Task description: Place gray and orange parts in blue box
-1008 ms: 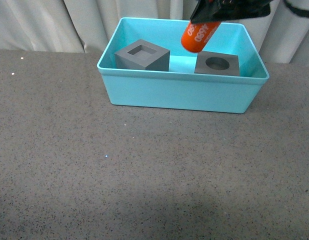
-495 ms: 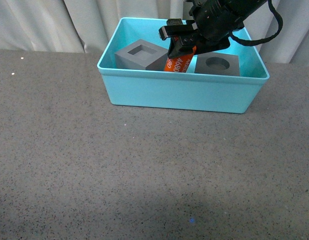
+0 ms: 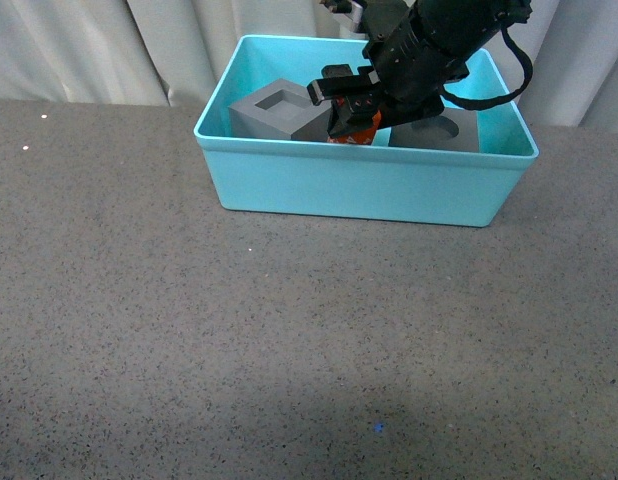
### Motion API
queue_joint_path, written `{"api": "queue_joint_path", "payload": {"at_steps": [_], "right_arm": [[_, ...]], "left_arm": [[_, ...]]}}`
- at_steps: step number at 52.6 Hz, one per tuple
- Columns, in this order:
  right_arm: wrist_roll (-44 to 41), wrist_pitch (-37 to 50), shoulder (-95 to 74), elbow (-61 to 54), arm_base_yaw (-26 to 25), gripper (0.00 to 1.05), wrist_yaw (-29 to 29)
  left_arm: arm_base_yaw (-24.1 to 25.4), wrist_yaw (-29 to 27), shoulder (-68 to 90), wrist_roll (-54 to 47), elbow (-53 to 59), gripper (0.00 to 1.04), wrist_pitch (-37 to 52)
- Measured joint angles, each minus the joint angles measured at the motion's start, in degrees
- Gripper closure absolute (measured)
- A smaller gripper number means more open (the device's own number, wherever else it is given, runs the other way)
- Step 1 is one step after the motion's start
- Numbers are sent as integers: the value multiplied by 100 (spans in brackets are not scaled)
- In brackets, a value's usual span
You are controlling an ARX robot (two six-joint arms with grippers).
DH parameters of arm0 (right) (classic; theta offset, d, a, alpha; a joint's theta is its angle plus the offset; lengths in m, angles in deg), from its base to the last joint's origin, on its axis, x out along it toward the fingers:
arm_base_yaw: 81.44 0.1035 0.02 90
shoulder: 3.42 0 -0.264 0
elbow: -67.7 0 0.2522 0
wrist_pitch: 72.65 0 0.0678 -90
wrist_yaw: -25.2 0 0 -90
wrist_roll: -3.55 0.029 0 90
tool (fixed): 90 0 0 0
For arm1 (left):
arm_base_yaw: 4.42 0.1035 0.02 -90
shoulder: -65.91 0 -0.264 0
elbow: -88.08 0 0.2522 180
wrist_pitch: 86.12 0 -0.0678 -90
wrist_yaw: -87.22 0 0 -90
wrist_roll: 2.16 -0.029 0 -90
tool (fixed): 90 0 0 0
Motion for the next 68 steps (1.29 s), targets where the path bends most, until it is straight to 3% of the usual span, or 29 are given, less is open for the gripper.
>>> {"api": "queue_joint_path", "payload": {"at_steps": [13, 34, 52, 61, 68], "right_arm": [[-24, 0, -35, 13, 20, 58, 15], [105, 599, 267, -420, -68, 8, 127], [400, 2017, 1578, -1812, -286, 10, -315], [579, 3427, 2809, -3276, -487, 10, -1384], [804, 3880, 3506, -4068, -608, 10, -1989]], "left_arm": [[0, 0, 0, 0, 0, 7, 0], [0, 0, 0, 0, 0, 7, 0], [0, 0, 0, 0, 0, 7, 0], [0, 0, 0, 0, 0, 7, 0], [2, 0, 0, 0, 0, 7, 0]]}}
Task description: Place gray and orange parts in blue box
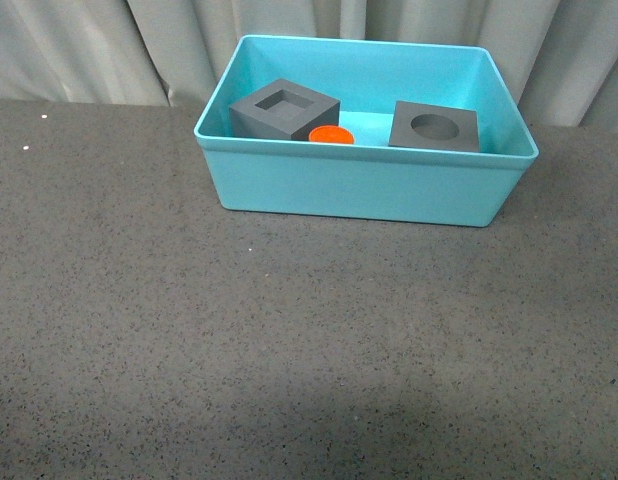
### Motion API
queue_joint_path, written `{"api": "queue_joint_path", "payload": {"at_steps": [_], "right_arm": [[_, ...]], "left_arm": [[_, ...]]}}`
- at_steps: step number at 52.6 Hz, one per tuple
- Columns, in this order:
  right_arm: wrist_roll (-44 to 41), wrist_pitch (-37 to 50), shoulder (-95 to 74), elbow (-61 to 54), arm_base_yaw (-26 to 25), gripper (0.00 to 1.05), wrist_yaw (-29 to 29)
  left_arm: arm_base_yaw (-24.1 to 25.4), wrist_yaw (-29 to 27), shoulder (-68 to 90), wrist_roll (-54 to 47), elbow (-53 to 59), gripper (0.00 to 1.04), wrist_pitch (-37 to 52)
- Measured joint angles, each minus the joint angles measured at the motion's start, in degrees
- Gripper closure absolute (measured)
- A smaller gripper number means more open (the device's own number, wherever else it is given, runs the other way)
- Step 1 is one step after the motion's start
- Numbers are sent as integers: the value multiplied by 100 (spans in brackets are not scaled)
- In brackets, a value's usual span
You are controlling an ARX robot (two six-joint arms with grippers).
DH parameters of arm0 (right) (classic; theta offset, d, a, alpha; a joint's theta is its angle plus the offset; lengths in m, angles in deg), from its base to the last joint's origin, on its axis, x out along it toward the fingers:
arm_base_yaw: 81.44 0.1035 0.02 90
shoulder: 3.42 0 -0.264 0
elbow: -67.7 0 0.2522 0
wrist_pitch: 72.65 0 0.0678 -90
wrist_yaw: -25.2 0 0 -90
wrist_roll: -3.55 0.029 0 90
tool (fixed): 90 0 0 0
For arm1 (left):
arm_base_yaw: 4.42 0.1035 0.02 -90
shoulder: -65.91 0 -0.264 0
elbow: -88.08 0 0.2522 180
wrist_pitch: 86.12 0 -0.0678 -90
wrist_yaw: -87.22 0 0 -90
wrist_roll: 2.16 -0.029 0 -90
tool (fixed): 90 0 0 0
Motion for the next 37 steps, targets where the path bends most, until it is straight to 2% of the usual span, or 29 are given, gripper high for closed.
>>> {"api": "queue_joint_path", "payload": {"at_steps": [12, 14, 17, 22, 23, 29, 37], "right_arm": [[83, 623, 1054, -1259, -227, 10, -990], [-61, 1075, 1294, -1672, -264, 10, -1362], [-234, 1567, 1399, -1971, -282, 11, -1495], [-221, 2859, 1530, -2583, -424, 24, -605], [-221, 3187, 1613, -2804, -463, 29, -448], [-219, 3648, 2098, -3543, -603, 51, -168], [-216, 3740, 2632, -4218, -778, 76, -46]], "left_arm": [[-2, 0, 0, 0, 0, 7, 0], [-2, 0, 0, 0, 0, 7, 0], [-2, 0, 0, 0, 0, 7, 0], [-2, 0, -4, 0, 0, 7, 0], [-2, 0, -4, 0, 0, 7, 0], [-2, 0, -2, 0, 0, 7, 0], [-2, 2, -2, 0, 0, 7, 0]]}}
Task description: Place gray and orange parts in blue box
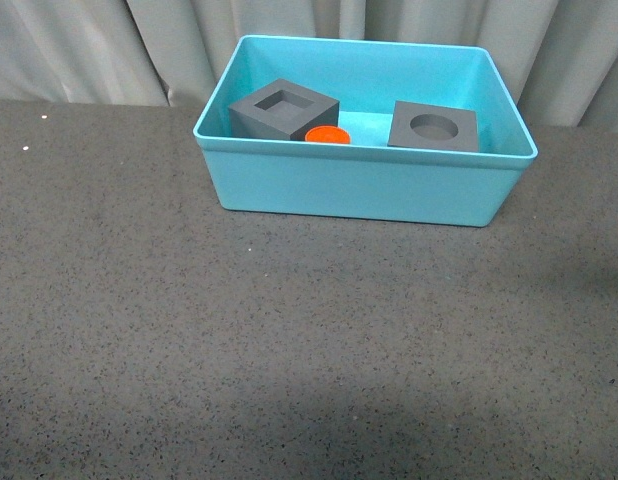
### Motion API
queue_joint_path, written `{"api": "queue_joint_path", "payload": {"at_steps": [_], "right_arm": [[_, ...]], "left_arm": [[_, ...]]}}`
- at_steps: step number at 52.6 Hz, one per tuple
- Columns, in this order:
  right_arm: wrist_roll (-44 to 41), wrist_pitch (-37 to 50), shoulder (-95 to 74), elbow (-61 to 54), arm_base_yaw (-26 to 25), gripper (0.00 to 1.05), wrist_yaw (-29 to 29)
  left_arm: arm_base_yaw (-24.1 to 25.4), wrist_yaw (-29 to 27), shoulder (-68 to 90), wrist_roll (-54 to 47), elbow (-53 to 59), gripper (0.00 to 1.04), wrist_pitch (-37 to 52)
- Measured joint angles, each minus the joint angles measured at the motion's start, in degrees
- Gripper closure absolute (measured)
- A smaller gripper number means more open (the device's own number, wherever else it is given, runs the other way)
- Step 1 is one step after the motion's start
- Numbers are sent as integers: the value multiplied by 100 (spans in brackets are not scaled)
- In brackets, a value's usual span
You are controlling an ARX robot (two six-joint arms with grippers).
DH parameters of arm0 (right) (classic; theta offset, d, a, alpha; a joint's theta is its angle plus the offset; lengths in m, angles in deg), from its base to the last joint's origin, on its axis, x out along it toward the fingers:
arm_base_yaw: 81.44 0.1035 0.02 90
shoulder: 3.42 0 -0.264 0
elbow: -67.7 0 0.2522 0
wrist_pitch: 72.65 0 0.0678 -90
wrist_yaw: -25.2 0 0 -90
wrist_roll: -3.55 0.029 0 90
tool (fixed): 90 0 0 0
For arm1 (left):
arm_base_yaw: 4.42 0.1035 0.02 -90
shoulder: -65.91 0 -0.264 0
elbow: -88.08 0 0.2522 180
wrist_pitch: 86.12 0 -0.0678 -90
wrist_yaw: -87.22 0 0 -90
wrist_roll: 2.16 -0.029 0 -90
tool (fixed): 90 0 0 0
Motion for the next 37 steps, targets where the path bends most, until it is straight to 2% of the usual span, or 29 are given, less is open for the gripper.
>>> {"api": "queue_joint_path", "payload": {"at_steps": [10, 18, 20, 24, 32, 37], "right_arm": [[-17, -2, 629, -614, -149, 105, 153], [0, -118, 1082, -953, -232, 104, 243], [0, -197, 1268, -1080, -407, 104, 531], [2, -374, 1655, -1294, -605, 104, 586], [0, -708, 2253, -1569, -621, 104, 625], [0, -533, 2385, -1840, -623, 104, 625]], "left_arm": [[0, -2, 0, 0, 0, 7, 0], [0, 0, 0, 0, 0, 7, 0], [0, 0, 0, 0, 0, 7, 0], [0, -2, 0, 0, 0, 7, 0], [0, 0, 0, 0, 0, 7, 0], [0, -2, 0, 0, 0, 7, 0]]}}
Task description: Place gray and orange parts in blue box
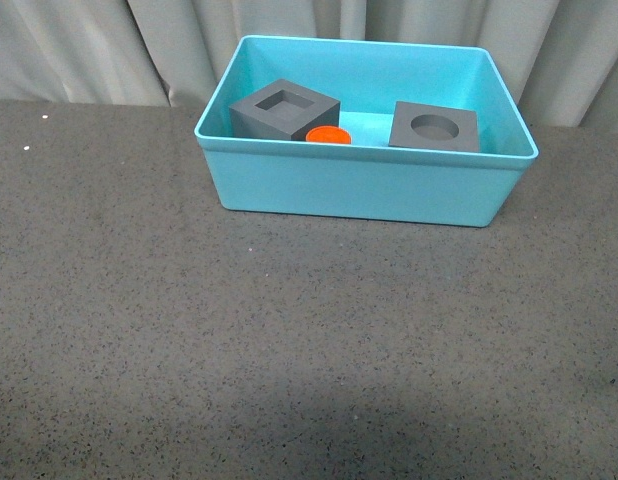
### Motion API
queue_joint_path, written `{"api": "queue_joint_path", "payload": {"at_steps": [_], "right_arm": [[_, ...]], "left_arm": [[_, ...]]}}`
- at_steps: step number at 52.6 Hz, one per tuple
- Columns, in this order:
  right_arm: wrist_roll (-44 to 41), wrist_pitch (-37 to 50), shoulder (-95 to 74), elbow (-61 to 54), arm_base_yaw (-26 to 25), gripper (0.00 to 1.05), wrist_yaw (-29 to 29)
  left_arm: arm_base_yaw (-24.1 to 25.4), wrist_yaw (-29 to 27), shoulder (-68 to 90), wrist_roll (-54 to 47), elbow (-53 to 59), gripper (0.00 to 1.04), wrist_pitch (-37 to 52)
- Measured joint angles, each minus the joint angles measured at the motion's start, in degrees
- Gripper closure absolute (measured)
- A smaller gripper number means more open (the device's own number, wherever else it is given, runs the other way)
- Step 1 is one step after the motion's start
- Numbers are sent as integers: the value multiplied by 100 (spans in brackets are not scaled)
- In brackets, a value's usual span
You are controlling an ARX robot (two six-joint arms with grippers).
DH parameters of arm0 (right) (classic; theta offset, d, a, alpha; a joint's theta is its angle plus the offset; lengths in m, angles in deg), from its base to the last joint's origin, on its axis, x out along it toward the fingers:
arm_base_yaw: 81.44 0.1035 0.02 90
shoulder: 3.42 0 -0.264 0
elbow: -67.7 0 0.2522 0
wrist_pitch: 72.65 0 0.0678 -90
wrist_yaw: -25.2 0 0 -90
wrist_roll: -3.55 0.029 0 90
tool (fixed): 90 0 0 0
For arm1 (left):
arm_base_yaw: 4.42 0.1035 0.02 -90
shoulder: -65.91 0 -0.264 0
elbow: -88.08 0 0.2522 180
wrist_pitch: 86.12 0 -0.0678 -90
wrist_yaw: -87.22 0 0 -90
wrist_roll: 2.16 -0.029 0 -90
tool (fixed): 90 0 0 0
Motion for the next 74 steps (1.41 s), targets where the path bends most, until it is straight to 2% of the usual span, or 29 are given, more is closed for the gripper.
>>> {"api": "queue_joint_path", "payload": {"at_steps": [1, 24, 40, 61, 66, 74], "right_arm": [[2, -542, 643, -140, 0, 104, 0], [0, -2267, 2549, -212, 0, 104, 4], [2, -3191, 3501, -212, 0, 104, 7], [0, -3816, 4159, -212, 0, 104, 7], [0, -4741, 4872, -208, 0, 104, 22], [0, -4789, 5066, -208, 0, 104, 24]], "left_arm": [[0, 2, 0, 0, 0, 7, 0], [0, 0, 0, 0, 0, 7, 0], [0, 0, 0, 0, 0, 7, 0], [0, 2, 0, 0, 0, 7, 0], [0, -4, 2, 0, 0, 7, 0], [0, 0, -2, 0, 0, 7, 0]]}}
